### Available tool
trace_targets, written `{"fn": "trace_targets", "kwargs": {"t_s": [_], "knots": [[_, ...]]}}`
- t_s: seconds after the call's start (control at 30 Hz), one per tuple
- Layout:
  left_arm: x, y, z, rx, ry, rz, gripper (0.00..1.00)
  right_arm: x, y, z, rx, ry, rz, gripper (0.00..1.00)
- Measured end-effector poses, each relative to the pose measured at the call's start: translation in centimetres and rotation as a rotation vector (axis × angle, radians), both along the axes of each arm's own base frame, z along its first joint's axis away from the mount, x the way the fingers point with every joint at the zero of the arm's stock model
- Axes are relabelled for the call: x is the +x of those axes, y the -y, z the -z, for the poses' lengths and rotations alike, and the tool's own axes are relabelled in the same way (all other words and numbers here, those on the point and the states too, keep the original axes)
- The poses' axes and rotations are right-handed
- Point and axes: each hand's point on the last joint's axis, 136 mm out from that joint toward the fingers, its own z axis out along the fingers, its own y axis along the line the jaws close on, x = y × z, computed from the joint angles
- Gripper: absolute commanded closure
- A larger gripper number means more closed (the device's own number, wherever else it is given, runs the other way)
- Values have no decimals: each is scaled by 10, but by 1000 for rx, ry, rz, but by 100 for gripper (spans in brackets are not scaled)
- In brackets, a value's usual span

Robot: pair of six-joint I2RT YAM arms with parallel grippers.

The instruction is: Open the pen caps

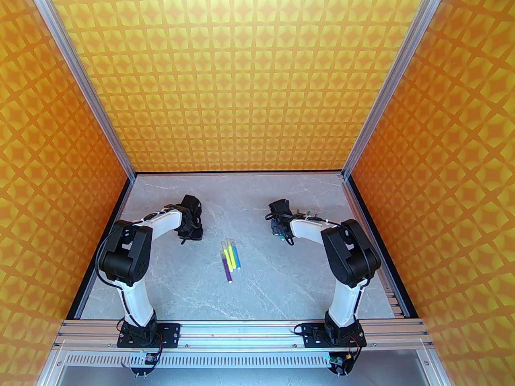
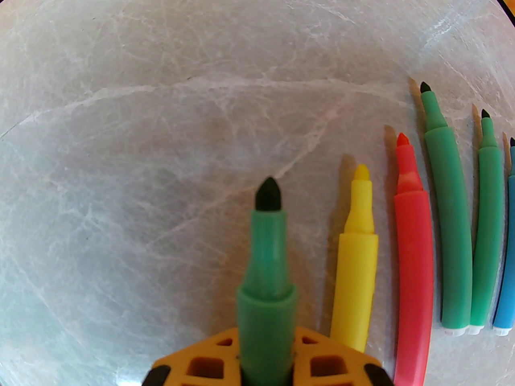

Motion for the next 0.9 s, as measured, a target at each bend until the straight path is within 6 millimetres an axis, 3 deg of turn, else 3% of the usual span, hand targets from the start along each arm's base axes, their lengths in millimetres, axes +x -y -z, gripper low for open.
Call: {"fn": "trace_targets", "kwargs": {"t_s": [0.4, 0.67, 0.9], "knots": [[0, 1, 0, 2, 1, 4, 69, 1, 1, 0, -20, -22, 5, 80], [-2, 5, -1, 2, 4, 18, 57, 0, 4, -1, -32, -32, 8, 74], [2, 7, -30, -18, 78, 28, 54, -1, 4, 0, -33, -37, 8, 72]]}}
